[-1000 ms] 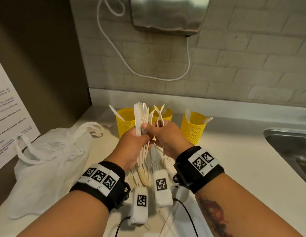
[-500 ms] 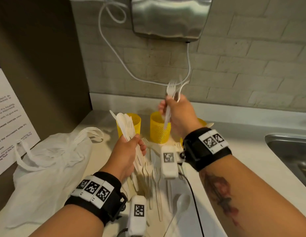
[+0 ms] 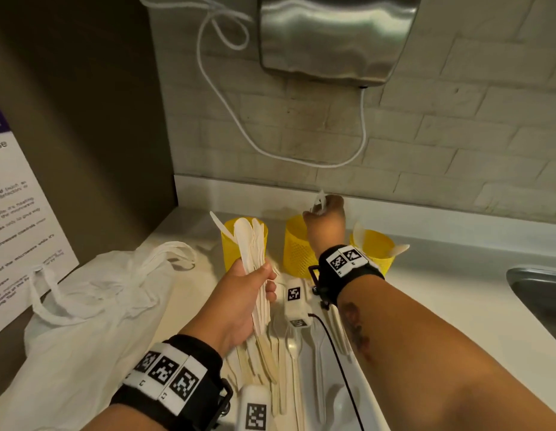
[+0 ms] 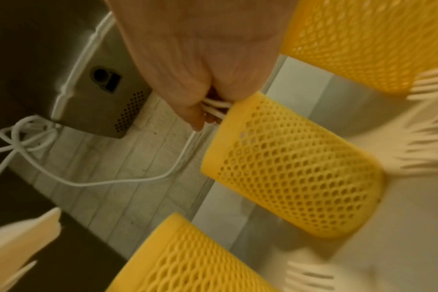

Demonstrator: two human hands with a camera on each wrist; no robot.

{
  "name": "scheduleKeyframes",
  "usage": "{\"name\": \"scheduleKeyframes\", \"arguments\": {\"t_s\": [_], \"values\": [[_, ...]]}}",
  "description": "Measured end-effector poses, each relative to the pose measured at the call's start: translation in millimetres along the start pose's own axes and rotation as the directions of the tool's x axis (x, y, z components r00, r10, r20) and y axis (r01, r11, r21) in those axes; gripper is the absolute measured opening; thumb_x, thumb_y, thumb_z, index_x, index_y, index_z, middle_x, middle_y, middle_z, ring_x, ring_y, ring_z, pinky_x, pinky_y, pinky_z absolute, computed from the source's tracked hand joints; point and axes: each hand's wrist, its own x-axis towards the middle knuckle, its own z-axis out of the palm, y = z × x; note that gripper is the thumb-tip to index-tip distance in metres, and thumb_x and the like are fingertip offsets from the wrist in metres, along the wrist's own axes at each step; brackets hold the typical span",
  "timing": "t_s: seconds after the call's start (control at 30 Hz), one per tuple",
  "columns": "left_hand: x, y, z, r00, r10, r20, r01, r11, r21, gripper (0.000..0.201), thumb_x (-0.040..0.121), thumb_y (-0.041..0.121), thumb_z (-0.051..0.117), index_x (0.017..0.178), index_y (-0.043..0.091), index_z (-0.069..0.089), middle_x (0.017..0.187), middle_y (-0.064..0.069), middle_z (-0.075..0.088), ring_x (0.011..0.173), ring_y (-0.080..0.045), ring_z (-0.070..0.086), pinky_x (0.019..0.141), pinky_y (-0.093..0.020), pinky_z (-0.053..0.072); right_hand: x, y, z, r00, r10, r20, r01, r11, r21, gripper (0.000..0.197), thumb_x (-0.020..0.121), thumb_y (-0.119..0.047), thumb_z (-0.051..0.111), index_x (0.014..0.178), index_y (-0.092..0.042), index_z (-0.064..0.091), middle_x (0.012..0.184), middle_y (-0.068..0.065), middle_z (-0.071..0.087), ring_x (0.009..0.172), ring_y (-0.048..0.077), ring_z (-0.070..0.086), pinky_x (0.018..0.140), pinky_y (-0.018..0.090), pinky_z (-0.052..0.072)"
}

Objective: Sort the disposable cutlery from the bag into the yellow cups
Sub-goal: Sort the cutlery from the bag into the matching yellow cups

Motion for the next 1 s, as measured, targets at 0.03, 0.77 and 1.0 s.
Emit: {"name": "scheduleKeyframes", "arguments": {"t_s": [0.03, 0.77, 1.0], "values": [[0.4, -0.5, 0.3, 1.0, -0.005, 0.014, 0.005, 1.0, 0.003, 0.014, 0.1, 0.005, 0.051, 0.112, 0.008, 0.055, 0.08, -0.007, 0.052, 0.062, -0.013, 0.047, 0.057, -0.023, 0.042, -1.5, 0.2, -0.4, 0.999, 0.027, 0.04, -0.028, 0.999, 0.032, 0.044, 0.079, 0.01, 0.06, 0.117, -0.007, 0.044, 0.096, 0.006, 0.054, 0.089, 0.022, 0.059, 0.074, 0.03, 0.045], [-16.0, 4.9, 15.5, 0.982, 0.087, 0.165, -0.119, 0.972, 0.201, 0.043, 0.1, -0.002, 0.042, 0.136, 0.022, 0.051, 0.096, 0.003, 0.066, 0.079, -0.007, 0.056, 0.074, -0.024, 0.041, -110.9, -35.8, -30.4, 0.871, 0.117, 0.478, -0.1, 0.993, -0.06, 0.014, 0.087, -0.01, 0.068, 0.074, -0.004, 0.067, 0.061, 0.006, 0.059, 0.055, 0.017, 0.046, 0.054, 0.026, 0.039], [-4.9, 1.2, 11.0, 1.0, 0.023, 0.014, -0.023, 1.0, -0.008, 0.021, 0.103, 0.016, 0.047, 0.121, 0.017, 0.058, 0.08, -0.004, 0.055, 0.065, -0.013, 0.052, 0.063, -0.025, 0.044, -93.3, -58.7, -36.4, 0.941, 0.112, 0.32, -0.188, 0.958, 0.217, 0.023, 0.096, -0.002, 0.053, 0.074, -0.008, 0.054, 0.062, 0.007, 0.053, 0.05, 0.012, 0.049, 0.049, 0.019, 0.044]]}}
